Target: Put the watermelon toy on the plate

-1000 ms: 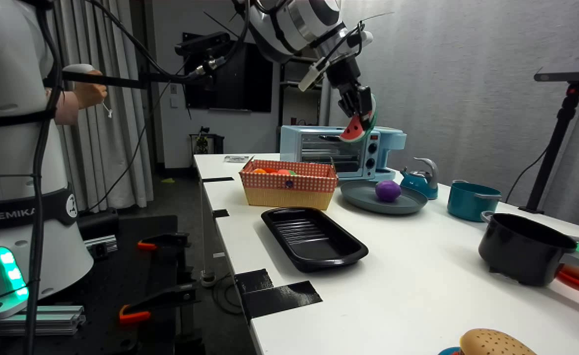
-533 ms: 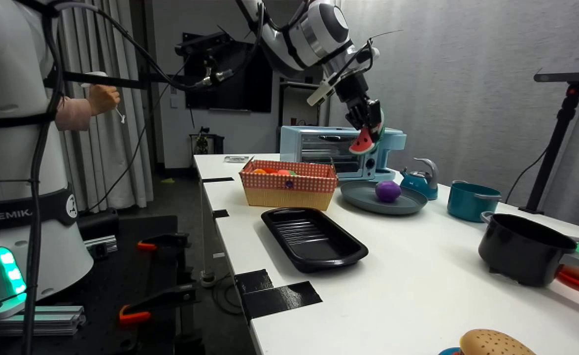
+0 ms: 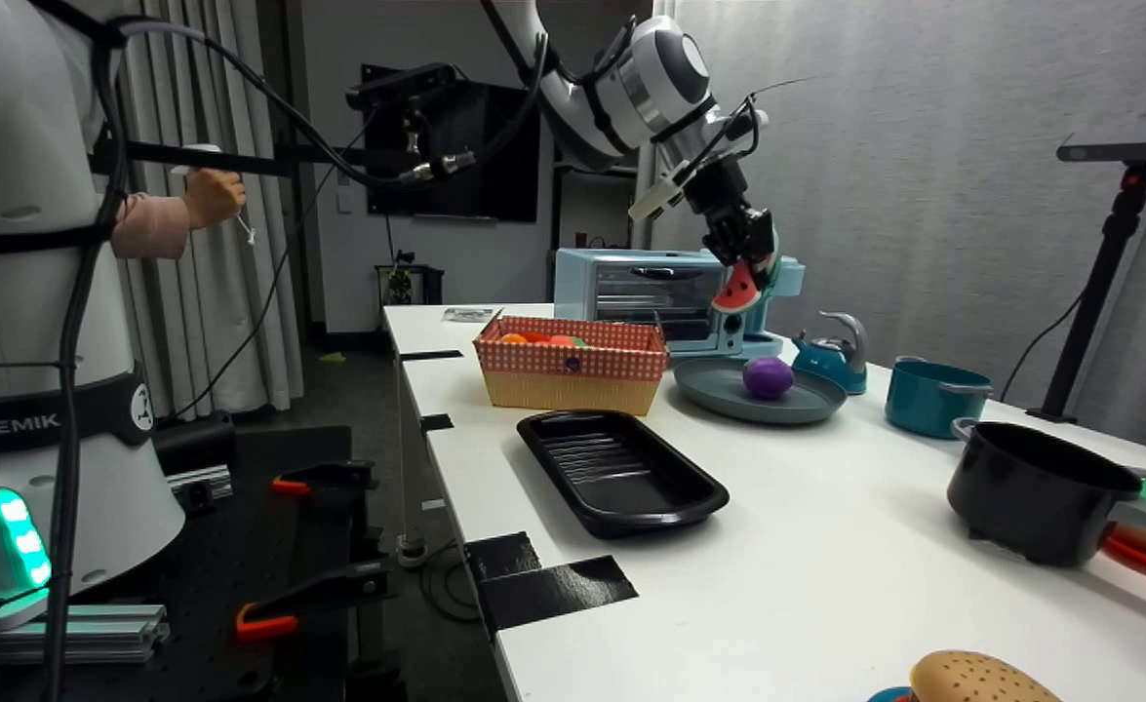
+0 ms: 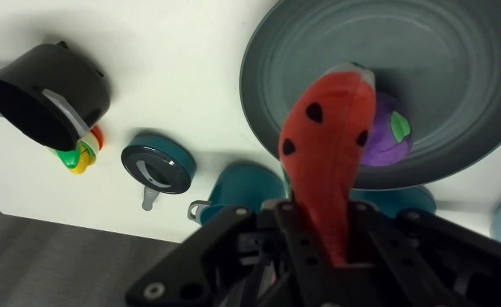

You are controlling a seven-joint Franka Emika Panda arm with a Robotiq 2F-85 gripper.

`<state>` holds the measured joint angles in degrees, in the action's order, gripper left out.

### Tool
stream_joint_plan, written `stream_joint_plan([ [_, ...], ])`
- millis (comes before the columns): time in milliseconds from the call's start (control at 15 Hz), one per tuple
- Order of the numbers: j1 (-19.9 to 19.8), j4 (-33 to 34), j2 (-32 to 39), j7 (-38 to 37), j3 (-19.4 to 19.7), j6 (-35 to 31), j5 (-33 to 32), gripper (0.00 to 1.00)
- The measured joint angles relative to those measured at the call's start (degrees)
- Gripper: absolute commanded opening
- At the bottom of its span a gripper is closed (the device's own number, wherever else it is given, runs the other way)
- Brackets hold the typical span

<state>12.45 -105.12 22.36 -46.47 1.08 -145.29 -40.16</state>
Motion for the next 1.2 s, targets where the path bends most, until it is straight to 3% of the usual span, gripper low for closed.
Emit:
stream_joint_plan([
  [400, 1.98, 3.63, 2.94, 0.0, 1.1, 0.0, 0.0, 0.04],
  [467, 2.19, 4.03, 3.23, 0.0, 1.31, 0.0, 0.0, 0.19],
  [533, 2.29, 4.4, 3.47, 0.0, 1.46, 0.0, 0.0, 0.4],
  [667, 2.34, 5.02, 3.95, 0.0, 1.69, 0.0, 0.0, 0.44],
  [1067, 2.51, 6.39, 4.99, 0.0, 2.0, 0.1, 0.0, 0.89],
  [1200, 2.76, 6.78, 5.41, 0.0, 2.09, 0.11, 0.0, 1.0],
])
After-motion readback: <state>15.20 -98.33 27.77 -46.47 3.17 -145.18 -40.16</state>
